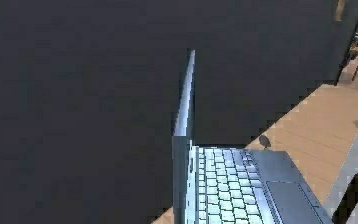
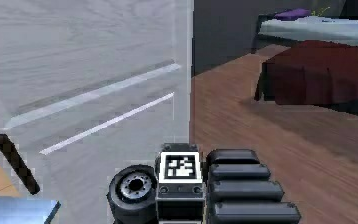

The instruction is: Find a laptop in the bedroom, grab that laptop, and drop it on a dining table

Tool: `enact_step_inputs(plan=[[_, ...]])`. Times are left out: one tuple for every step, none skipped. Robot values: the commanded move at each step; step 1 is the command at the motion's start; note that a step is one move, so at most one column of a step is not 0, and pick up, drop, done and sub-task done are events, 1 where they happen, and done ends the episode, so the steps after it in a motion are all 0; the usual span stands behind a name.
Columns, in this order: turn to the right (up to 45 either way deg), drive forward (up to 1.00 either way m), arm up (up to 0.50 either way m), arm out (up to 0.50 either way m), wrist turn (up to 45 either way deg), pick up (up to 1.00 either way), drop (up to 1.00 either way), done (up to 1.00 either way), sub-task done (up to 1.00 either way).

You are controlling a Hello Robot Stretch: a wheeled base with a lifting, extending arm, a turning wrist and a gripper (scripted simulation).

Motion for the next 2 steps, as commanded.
enact_step_inputs(plan=[[0.0,0.6,0.0,0.0,0.0,0.0,0.0,0.0,0.0],[45.0,0.0,0.0,0.0,0.0,0.0,0.0,0.0,0.0]])
